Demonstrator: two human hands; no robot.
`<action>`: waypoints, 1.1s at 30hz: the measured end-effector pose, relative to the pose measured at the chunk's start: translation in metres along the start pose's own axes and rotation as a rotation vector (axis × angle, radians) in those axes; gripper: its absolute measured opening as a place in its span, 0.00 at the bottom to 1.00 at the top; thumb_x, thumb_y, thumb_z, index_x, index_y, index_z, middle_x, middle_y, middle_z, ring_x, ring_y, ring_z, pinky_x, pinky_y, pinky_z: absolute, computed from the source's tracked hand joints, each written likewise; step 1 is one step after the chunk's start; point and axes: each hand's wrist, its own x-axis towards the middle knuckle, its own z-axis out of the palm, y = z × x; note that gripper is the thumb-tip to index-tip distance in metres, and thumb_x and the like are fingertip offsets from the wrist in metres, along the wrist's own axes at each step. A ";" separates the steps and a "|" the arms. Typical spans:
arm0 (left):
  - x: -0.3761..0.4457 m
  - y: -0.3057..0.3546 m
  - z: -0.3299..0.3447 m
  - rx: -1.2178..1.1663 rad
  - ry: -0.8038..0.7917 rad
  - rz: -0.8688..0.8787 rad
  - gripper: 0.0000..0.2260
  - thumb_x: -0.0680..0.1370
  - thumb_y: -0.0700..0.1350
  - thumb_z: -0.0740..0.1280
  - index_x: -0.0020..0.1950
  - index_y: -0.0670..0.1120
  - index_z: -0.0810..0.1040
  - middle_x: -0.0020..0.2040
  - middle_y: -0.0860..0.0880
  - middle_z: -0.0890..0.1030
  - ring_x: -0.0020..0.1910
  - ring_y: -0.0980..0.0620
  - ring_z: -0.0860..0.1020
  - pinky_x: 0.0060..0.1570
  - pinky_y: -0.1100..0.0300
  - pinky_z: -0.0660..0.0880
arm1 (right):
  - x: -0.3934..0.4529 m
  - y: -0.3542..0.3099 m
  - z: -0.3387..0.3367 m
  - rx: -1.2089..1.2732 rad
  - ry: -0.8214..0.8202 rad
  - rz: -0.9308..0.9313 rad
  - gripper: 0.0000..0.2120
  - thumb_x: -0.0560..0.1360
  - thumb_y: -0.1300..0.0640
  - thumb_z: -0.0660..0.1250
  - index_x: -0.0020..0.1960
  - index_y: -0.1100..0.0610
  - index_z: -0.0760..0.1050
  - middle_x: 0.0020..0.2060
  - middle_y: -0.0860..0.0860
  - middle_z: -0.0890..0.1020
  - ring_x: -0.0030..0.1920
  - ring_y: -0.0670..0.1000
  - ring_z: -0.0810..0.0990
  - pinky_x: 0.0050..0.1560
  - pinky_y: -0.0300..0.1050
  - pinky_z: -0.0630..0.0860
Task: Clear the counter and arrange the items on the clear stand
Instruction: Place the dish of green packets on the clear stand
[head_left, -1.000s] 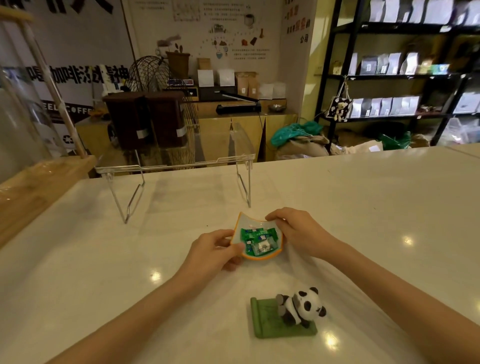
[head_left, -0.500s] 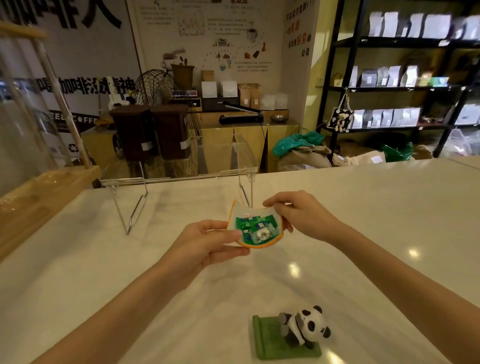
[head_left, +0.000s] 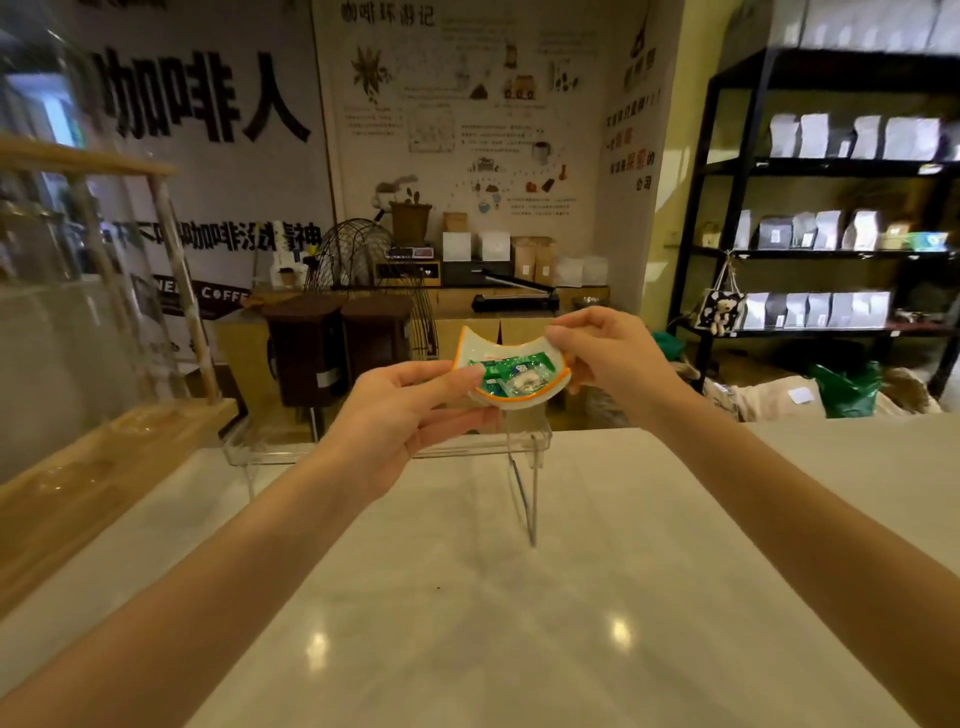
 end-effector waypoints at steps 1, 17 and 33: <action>0.008 0.005 0.000 0.002 0.006 -0.007 0.22 0.62 0.44 0.72 0.54 0.39 0.77 0.44 0.42 0.86 0.42 0.46 0.85 0.37 0.61 0.82 | 0.009 -0.001 0.002 -0.014 0.022 -0.007 0.01 0.74 0.57 0.65 0.45 0.54 0.75 0.36 0.50 0.81 0.37 0.49 0.80 0.36 0.39 0.79; 0.114 -0.012 -0.007 0.038 0.090 -0.099 0.10 0.72 0.36 0.66 0.52 0.35 0.75 0.45 0.41 0.82 0.40 0.49 0.82 0.34 0.62 0.82 | 0.109 0.042 0.023 -0.283 0.052 -0.035 0.14 0.78 0.58 0.58 0.60 0.60 0.75 0.56 0.56 0.81 0.48 0.47 0.76 0.46 0.40 0.73; 0.151 -0.031 -0.016 0.066 0.172 -0.220 0.15 0.74 0.36 0.65 0.59 0.33 0.72 0.53 0.38 0.80 0.49 0.45 0.80 0.36 0.61 0.81 | 0.141 0.083 0.038 -0.292 -0.053 0.004 0.17 0.78 0.58 0.57 0.66 0.61 0.69 0.63 0.58 0.75 0.54 0.46 0.73 0.38 0.30 0.69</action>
